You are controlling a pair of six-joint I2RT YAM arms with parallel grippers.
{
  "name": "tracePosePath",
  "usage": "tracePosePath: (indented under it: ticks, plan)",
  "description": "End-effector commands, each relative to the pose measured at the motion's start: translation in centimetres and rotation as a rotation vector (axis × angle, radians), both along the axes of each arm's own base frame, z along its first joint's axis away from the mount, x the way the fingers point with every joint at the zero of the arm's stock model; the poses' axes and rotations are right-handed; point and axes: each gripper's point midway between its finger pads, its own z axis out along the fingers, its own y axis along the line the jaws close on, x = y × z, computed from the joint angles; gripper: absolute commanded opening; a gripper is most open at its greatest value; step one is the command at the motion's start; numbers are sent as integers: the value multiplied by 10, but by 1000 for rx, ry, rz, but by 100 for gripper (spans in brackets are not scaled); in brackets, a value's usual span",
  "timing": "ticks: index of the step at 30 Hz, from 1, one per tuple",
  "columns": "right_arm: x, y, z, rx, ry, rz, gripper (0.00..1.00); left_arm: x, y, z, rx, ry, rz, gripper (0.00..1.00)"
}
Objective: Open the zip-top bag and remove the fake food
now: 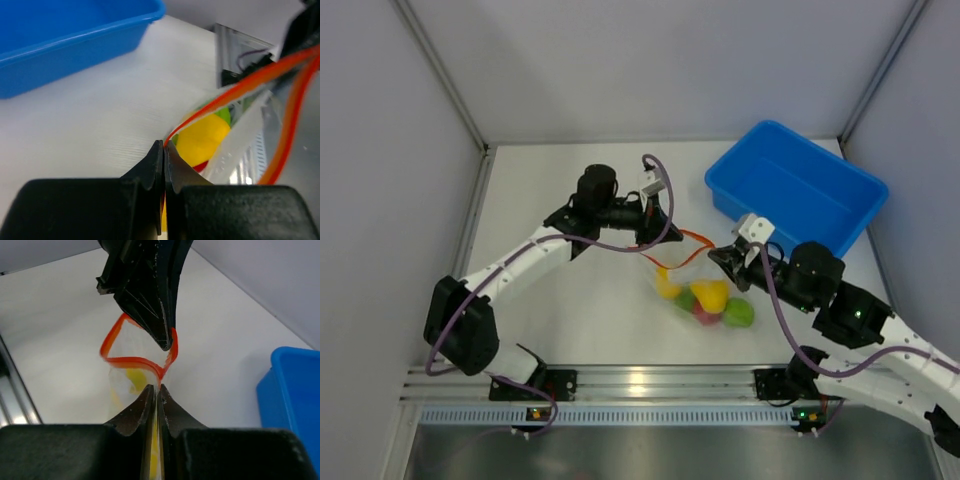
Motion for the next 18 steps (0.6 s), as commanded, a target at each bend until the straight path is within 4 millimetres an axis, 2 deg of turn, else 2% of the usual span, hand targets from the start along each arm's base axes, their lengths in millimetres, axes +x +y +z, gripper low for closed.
tracePosePath:
  ticks: [1,3,4,5,8,9,10,11,12,16,18]
  plan:
    - [24,-5,38,135,-70,-137,10,54,28,-1,199,-41,350,0]
    - [35,-6,41,185,-39,-212,7,81,44,-2,289,-52,514,0]
    - [45,-9,39,193,-25,-272,6,84,52,-6,328,-36,560,0]
    - [48,-8,41,241,9,-304,9,88,57,-6,340,-26,598,0]
    - [61,-4,41,281,58,-373,11,106,79,6,334,53,779,0]
    - [65,-4,41,291,75,-397,19,119,98,10,345,56,889,0]
    - [72,-4,35,290,101,-443,27,124,106,14,346,65,940,0]
    - [74,0,38,342,149,-460,28,126,116,19,335,83,1002,0]
    - [77,3,37,362,181,-467,37,129,124,22,329,85,1062,0]
    - [84,38,13,440,377,-453,43,124,123,30,255,162,1103,0]
    - [87,53,11,531,459,-445,48,122,117,36,181,191,1110,0]
